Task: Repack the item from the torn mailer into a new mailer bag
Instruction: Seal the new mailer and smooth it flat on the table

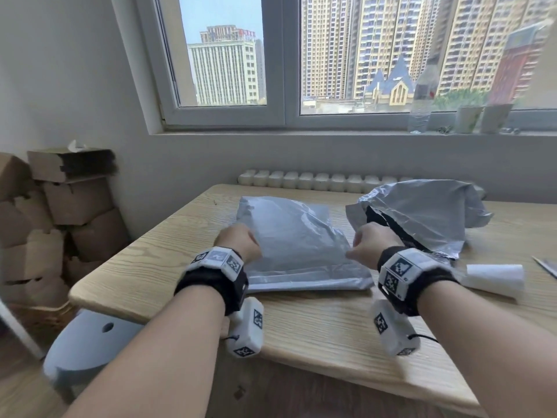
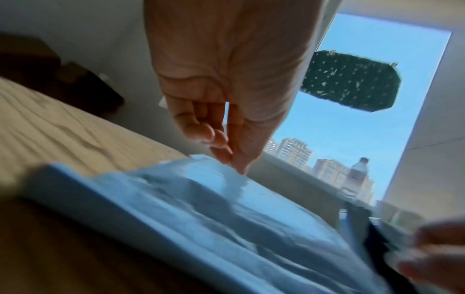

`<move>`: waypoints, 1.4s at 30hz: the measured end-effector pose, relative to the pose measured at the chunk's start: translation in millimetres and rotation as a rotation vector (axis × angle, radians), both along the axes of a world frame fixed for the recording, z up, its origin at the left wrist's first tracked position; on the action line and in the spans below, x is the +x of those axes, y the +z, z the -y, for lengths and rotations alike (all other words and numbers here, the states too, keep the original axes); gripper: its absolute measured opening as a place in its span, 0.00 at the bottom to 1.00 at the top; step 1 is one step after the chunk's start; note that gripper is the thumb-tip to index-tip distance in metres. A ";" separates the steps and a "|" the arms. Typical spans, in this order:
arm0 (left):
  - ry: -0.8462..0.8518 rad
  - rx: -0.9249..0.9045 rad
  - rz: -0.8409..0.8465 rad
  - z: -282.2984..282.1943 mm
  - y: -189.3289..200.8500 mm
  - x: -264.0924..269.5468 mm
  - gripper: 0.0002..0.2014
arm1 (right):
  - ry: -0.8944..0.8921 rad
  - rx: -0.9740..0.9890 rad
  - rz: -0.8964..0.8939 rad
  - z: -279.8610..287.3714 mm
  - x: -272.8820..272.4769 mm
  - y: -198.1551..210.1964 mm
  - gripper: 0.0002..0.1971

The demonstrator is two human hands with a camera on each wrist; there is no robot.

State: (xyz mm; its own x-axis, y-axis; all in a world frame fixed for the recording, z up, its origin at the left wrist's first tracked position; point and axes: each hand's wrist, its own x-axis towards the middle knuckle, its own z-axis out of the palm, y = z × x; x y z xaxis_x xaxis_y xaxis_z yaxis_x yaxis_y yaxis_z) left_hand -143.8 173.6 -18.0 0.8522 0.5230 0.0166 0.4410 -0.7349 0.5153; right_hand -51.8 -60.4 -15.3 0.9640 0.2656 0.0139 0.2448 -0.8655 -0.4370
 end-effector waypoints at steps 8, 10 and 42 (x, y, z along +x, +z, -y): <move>-0.149 -0.468 -0.153 42.8 -53.3 35.7 0.07 | 0.179 0.088 -0.414 -40.5 -7.6 -31.8 0.05; -0.085 -0.501 -0.163 25.0 -60.9 39.8 0.15 | 0.144 0.015 -0.435 -33.5 2.3 -31.2 0.08; -0.196 -0.203 -0.061 41.1 11.5 69.2 0.04 | 0.092 0.008 -0.438 17.5 28.6 -27.7 0.09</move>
